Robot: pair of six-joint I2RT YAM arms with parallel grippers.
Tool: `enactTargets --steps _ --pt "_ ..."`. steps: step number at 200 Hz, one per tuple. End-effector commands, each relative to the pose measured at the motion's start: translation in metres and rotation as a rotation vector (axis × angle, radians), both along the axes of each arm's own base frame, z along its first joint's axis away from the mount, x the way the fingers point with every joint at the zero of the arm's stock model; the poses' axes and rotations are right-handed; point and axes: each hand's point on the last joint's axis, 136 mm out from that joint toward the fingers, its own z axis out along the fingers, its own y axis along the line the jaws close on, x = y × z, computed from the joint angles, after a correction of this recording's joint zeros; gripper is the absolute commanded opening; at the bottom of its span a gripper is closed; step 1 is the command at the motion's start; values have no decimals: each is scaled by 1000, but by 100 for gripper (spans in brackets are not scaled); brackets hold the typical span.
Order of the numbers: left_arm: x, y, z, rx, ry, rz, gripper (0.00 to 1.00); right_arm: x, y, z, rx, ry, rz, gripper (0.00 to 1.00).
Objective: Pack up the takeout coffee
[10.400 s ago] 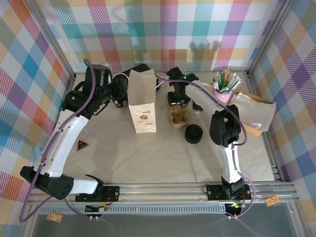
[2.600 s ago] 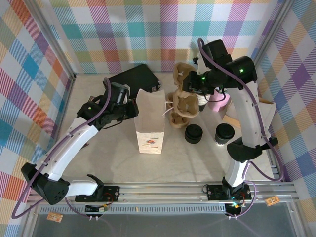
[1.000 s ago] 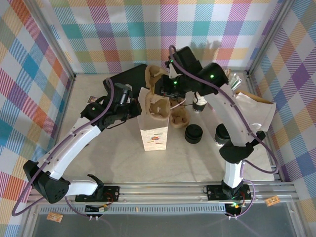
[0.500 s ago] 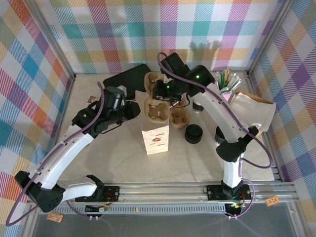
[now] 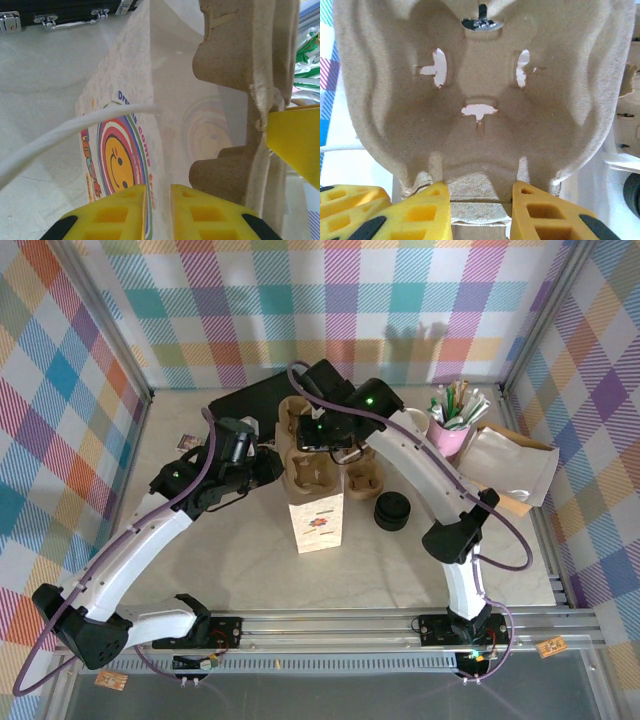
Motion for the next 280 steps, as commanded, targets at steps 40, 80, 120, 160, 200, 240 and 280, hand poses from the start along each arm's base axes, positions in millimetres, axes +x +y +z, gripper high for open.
enactTargets --steps 40,80,120,160,200,240,280 --pt "-1 -7 -13 15 28 -30 21 0 1 10 -38 -66 36 22" --pt "2 -7 -13 20 23 -23 15 -7 -5 3 -91 -46 53 22" --pt "6 -7 -14 25 21 -15 15 -23 -11 1 -125 -16 76 22" --pt "7 -7 -17 38 25 -17 11 -30 -11 -4 -143 8 90 22" --pt "6 -2 -15 45 16 -2 9 -36 -11 -12 -162 42 105 22" --pt "4 -1 -14 43 11 0 5 -44 -11 -19 -171 91 122 22" --pt "3 -2 -12 31 8 -2 3 -46 -12 -31 -203 126 133 22"
